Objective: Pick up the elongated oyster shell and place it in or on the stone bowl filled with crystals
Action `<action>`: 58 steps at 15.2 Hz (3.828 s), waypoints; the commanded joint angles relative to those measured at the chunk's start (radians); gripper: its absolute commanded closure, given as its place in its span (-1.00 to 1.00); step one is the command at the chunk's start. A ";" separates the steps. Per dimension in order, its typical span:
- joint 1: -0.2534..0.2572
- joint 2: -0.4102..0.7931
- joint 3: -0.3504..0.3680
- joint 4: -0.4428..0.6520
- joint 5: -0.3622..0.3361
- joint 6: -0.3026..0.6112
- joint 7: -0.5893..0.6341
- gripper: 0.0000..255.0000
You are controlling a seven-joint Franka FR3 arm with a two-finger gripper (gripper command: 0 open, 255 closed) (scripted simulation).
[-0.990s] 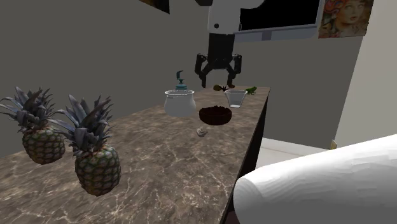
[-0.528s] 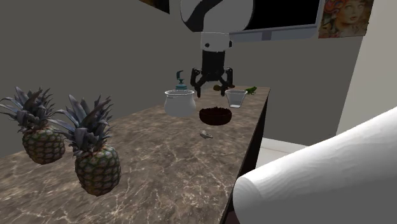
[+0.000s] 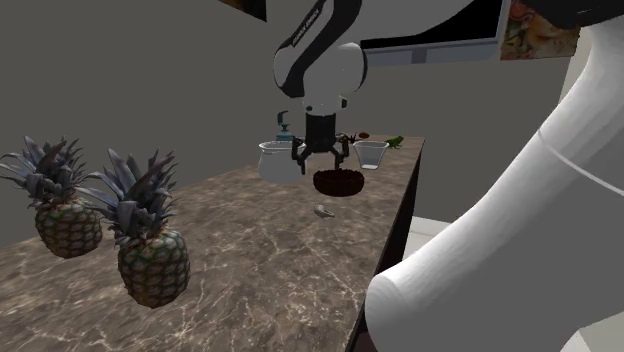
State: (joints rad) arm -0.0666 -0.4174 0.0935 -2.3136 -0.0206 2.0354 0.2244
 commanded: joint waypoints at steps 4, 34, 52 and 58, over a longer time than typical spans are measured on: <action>-0.023 0.194 0.012 0.069 -0.028 0.100 0.059 -1.00; -0.041 0.563 0.006 0.200 -0.102 0.293 0.171 1.00; -0.042 0.477 0.010 0.291 -0.077 0.118 0.145 1.00; -0.042 0.452 0.011 0.343 -0.070 0.041 0.136 1.00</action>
State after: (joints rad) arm -0.1085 0.0347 0.1040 -1.9857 -0.0910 2.0920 0.3615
